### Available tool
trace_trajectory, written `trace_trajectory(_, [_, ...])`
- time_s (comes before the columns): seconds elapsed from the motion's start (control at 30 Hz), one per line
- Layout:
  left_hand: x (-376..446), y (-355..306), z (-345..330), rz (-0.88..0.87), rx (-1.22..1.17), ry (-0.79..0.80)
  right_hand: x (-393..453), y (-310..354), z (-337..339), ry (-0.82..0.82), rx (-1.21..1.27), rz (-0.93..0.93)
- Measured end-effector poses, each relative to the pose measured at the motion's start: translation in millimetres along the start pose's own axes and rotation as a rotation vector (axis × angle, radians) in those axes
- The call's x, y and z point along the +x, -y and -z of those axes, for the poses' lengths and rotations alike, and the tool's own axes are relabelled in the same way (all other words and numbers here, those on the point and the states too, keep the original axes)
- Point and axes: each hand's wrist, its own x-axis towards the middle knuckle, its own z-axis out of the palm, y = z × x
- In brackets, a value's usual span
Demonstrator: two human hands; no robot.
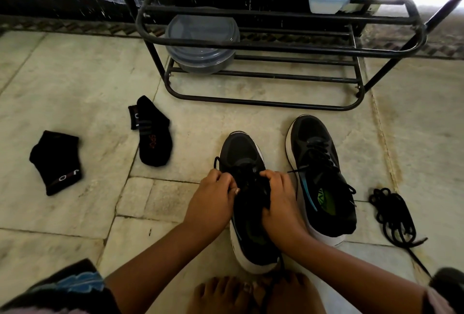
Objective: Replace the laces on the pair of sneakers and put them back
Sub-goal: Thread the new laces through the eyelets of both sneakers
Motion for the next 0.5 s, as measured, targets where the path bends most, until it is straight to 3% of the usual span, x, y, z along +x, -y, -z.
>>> trace_trajectory(0.23, [-9,-7,9,-0.153,0.374,0.121,-1,-2,-2,-0.002,0.040,0.018])
trace_trajectory(0.5, [-16,-4,17,-0.022,0.718,0.295,1,-2,-1,-0.005,0.024,0.011])
